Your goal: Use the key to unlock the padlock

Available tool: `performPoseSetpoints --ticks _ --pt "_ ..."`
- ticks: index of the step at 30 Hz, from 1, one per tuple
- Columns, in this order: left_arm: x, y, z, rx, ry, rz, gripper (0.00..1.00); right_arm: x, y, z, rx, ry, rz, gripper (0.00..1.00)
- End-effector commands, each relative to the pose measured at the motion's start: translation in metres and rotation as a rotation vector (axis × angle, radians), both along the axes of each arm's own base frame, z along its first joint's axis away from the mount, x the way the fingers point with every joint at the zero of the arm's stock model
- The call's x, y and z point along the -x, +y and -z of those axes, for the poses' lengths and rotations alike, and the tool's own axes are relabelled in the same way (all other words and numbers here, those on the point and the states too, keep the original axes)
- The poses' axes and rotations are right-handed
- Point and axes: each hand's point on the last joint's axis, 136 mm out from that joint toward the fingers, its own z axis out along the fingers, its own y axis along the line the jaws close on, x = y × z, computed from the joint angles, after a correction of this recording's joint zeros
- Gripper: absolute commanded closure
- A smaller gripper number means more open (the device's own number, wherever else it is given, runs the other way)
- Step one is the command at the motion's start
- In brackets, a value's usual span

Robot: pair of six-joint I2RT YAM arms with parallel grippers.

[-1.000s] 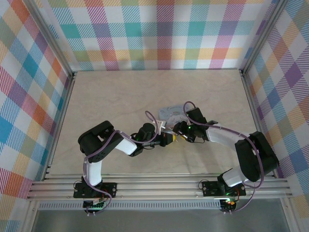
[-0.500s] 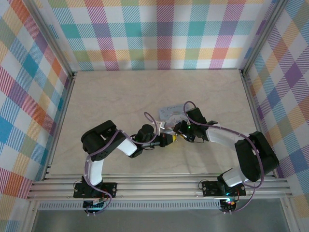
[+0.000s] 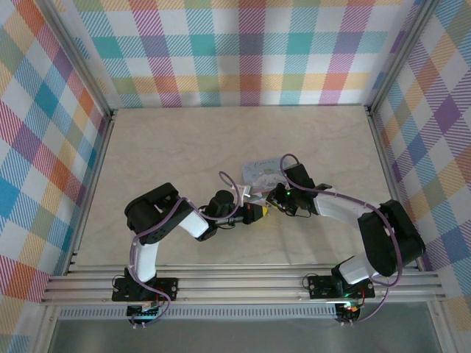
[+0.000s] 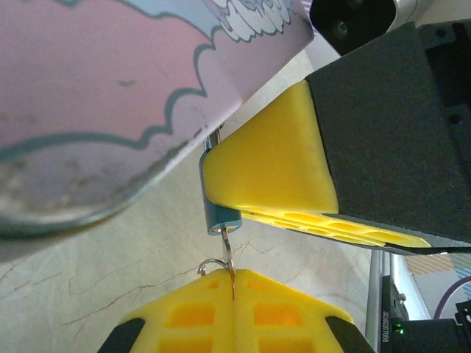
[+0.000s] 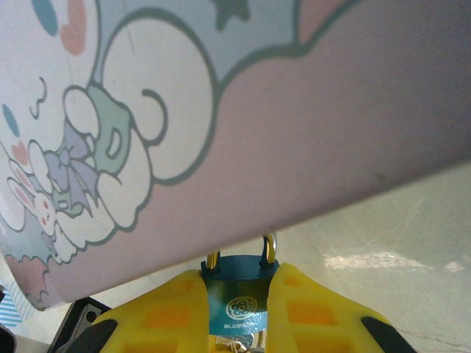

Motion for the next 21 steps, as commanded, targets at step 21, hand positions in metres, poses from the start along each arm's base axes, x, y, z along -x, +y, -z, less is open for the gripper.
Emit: performPoseSetpoints --ticks 21 --pt "0.021 -0.015 -0.022 -0.729 -0.695 0.079 1.0 0.008 0.017 -0.016 0.012 0.109 -0.139 1.0"
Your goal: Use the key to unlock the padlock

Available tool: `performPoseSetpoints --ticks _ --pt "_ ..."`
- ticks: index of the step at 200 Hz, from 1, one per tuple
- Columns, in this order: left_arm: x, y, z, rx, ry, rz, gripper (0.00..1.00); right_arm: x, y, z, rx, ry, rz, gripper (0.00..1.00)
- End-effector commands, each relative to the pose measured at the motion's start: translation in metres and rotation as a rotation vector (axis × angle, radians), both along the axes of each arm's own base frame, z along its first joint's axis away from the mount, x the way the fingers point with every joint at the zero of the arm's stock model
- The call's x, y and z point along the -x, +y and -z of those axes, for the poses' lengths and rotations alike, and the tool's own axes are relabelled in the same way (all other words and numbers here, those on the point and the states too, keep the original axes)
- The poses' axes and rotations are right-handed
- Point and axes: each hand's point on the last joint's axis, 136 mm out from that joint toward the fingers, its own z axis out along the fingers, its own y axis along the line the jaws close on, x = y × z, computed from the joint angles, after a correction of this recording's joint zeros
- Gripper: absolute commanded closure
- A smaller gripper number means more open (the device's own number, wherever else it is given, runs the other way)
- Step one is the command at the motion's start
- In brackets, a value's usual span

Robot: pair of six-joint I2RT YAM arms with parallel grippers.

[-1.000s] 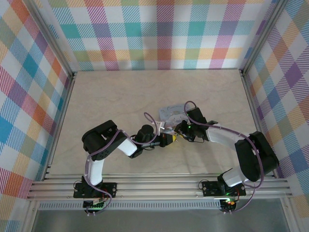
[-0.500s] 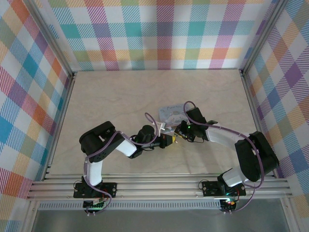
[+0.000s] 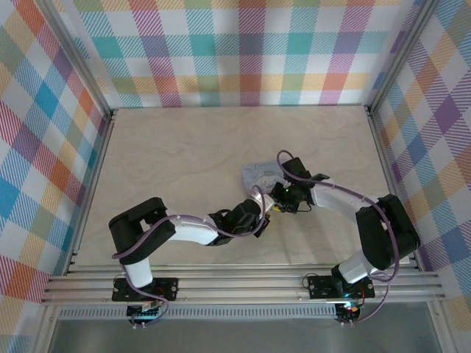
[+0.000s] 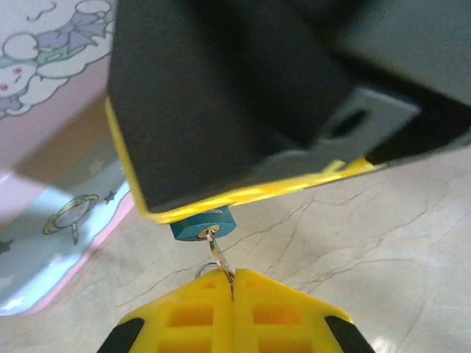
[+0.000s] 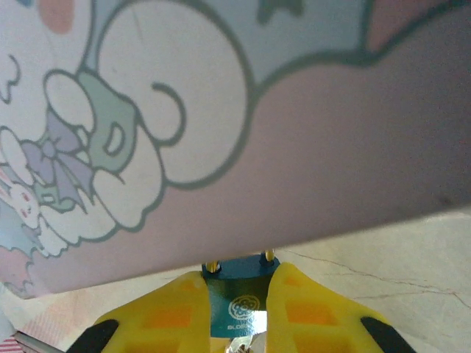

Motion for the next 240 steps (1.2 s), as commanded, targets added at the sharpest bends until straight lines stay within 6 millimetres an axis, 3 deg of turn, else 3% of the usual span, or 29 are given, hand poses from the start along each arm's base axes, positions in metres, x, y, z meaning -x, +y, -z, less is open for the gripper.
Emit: performPoseSetpoints --ticks 1,11,49,71,111,240 --pt "0.002 -0.007 -0.017 -0.076 -0.113 0.055 1.0 -0.005 0.014 -0.012 -0.053 -0.016 -0.049 1.0" --pt "0.003 -0.008 -0.017 -0.043 -0.081 0.055 1.0 -0.006 0.014 -0.014 -0.056 -0.024 -0.045 1.0" --pt "0.005 -0.002 -0.014 0.053 0.005 0.011 1.0 -0.006 0.009 -0.029 -0.052 -0.067 -0.032 0.51" --pt "0.005 0.004 -0.007 0.056 0.027 -0.017 1.0 -0.008 0.004 -0.043 -0.039 -0.109 -0.025 0.43" --pt "0.001 0.011 -0.005 0.055 0.032 -0.051 1.0 -0.006 0.002 -0.052 -0.046 -0.13 -0.021 0.4" --pt "-0.004 0.008 -0.01 0.005 -0.026 -0.04 1.0 0.017 0.007 -0.02 -0.111 -0.011 -0.002 0.47"
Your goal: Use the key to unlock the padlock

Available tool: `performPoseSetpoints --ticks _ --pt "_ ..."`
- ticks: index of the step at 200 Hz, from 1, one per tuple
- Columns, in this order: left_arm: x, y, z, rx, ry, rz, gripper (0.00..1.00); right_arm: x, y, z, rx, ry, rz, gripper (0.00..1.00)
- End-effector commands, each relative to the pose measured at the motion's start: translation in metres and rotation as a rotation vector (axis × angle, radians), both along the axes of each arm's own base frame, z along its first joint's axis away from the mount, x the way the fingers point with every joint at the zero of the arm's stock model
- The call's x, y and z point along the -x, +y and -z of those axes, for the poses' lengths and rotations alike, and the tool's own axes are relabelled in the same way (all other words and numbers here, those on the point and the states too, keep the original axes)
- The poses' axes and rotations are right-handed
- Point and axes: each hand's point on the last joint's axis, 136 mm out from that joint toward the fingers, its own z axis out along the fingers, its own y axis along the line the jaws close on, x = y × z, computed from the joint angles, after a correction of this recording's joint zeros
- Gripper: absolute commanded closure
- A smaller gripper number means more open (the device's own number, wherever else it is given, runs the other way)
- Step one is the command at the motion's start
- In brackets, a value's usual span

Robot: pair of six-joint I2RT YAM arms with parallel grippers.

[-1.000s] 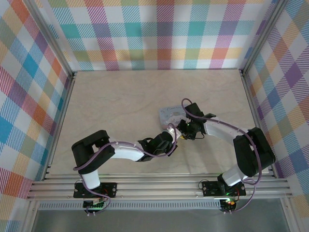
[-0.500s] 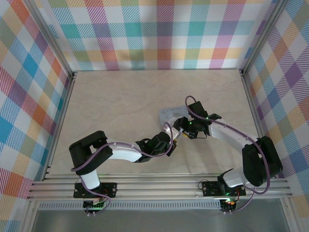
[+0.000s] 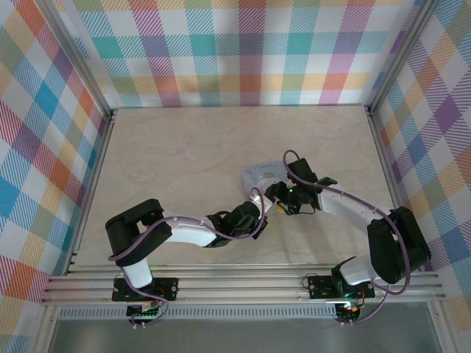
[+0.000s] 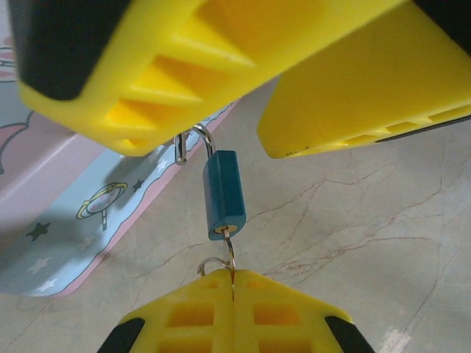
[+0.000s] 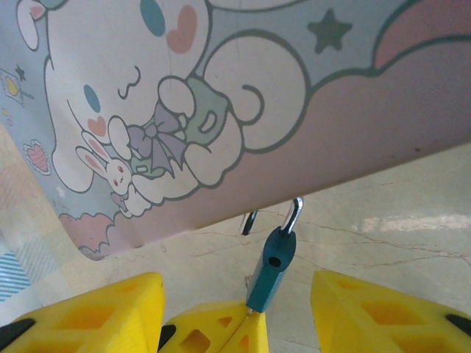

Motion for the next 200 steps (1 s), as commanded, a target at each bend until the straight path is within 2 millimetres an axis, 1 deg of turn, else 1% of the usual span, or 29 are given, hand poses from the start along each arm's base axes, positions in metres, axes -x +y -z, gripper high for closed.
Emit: performPoseSetpoints --ticks 1,41,84,100,114,131,154,200 --pt "-0.006 -0.003 -0.012 0.01 -0.038 -0.011 1.0 0.012 0.009 0.003 -0.041 0.04 -0.033 0.47" --pt "-0.006 -0.003 -0.015 0.009 -0.054 -0.016 1.0 0.019 0.013 0.013 -0.043 0.096 -0.043 0.48" --pt "-0.009 -0.003 -0.023 0.021 -0.071 -0.028 1.0 0.026 0.017 0.018 -0.032 0.117 -0.059 0.48" --pt "-0.009 -0.003 -0.025 0.027 -0.075 -0.027 1.0 0.028 0.018 0.019 -0.027 0.118 -0.062 0.53" --pt "-0.009 -0.002 -0.026 0.027 -0.079 -0.026 1.0 0.027 0.018 0.02 -0.02 0.119 -0.062 0.6" --pt "-0.008 -0.002 -0.029 0.03 -0.083 -0.02 1.0 0.027 0.016 0.021 -0.007 0.122 -0.06 0.64" --pt "-0.005 -0.001 -0.031 0.037 -0.091 -0.013 1.0 0.027 0.015 0.023 0.004 0.125 -0.055 0.65" --pt "0.0 -0.003 -0.033 0.052 -0.088 0.009 1.0 0.025 0.018 0.029 -0.003 0.136 -0.051 0.65"
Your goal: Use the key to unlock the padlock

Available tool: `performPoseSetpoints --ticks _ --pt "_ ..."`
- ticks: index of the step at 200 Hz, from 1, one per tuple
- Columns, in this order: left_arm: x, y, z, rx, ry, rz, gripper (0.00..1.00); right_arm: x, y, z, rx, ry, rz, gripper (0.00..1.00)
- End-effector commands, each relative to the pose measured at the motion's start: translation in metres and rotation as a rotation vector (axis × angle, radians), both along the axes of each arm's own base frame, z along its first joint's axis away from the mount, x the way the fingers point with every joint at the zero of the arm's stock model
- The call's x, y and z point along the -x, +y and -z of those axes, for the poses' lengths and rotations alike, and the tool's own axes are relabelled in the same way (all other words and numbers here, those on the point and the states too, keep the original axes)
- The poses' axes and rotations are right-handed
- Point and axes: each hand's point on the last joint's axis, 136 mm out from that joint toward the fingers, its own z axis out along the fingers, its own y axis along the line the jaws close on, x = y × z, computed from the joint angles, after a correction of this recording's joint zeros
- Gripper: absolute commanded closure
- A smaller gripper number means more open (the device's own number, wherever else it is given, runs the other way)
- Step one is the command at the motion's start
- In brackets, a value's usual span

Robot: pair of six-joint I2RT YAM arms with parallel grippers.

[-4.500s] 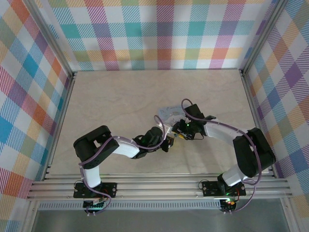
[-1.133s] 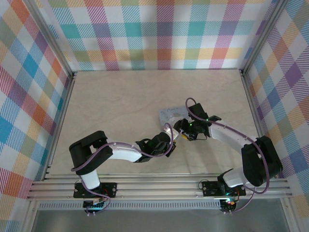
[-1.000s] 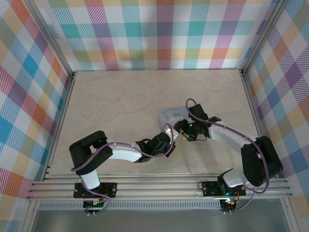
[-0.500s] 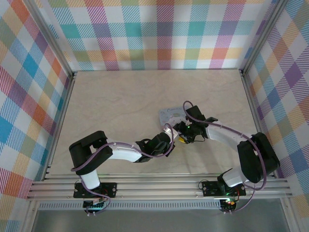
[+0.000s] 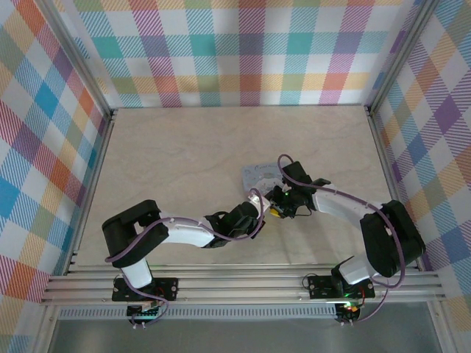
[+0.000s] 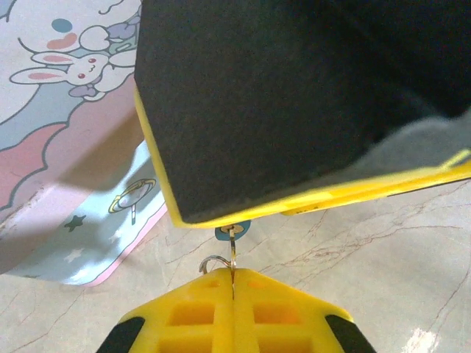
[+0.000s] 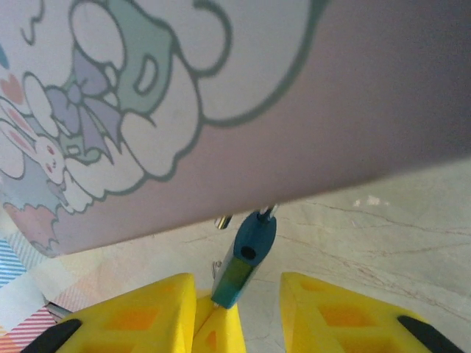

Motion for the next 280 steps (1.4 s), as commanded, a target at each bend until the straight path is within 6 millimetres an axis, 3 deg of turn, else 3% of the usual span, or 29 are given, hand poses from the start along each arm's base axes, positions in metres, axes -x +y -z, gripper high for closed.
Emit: performPoseSetpoints --ticks 1,38,80,138,170,184,229,280 --pt "0.002 -0.013 -0.031 0.09 -0.051 0.027 1.0 0.012 0.004 0.012 0.009 0.057 -0.026 0.65" --pt "0.005 -0.014 -0.033 0.111 -0.046 0.04 1.0 0.01 0.004 0.017 0.023 0.059 -0.029 0.71" --pt "0.006 -0.014 -0.033 0.12 -0.032 0.032 1.0 0.006 0.002 0.014 0.043 0.039 -0.04 1.0" --pt "0.004 -0.012 -0.037 0.124 -0.034 0.011 1.0 0.003 -0.008 0.015 0.06 0.02 -0.007 1.0" --pt "-0.001 -0.003 -0.045 0.128 -0.047 -0.043 0.72 0.0 -0.015 0.013 0.05 0.008 0.062 1.0" --pt "-0.005 0.006 -0.049 0.127 -0.056 -0.082 0.67 -0.001 -0.021 0.011 0.056 0.0 0.093 1.0" --pt "-0.012 0.031 -0.056 0.138 -0.055 -0.168 0.65 0.0 -0.048 0.008 0.086 -0.024 0.212 1.0" --pt "-0.01 0.038 -0.05 0.147 -0.037 -0.188 0.64 -0.007 -0.058 -0.006 0.067 -0.093 0.323 1.0"
